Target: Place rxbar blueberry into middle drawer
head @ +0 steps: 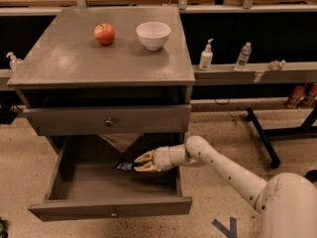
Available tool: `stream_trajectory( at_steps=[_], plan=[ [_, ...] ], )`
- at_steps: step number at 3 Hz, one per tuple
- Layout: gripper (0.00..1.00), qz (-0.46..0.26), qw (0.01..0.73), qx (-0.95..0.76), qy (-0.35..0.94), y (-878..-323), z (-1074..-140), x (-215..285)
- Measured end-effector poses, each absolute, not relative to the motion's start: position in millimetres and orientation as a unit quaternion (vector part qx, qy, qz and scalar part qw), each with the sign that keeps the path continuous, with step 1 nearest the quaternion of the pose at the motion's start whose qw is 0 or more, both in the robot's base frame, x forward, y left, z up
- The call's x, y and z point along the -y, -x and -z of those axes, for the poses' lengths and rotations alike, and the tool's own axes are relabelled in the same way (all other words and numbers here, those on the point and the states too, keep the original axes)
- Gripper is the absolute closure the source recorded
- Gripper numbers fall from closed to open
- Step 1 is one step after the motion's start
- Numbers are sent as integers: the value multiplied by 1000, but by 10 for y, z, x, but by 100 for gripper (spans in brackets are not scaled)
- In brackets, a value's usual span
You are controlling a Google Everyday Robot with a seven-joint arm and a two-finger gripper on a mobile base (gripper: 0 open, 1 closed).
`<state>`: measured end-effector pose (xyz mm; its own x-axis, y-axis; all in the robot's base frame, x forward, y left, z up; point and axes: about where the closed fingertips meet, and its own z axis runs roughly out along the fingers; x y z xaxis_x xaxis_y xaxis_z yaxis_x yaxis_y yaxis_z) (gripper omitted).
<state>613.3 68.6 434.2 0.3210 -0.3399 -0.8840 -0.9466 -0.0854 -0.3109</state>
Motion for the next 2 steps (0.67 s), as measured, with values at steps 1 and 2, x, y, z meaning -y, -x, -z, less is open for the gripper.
stream_trajectory(
  at_steps=[1, 2],
  plan=[
    [51, -326, 472, -484, 661, -6131, -4256, -726],
    [27, -328, 471, -483, 661, -6121, -4248, -747]
  ],
)
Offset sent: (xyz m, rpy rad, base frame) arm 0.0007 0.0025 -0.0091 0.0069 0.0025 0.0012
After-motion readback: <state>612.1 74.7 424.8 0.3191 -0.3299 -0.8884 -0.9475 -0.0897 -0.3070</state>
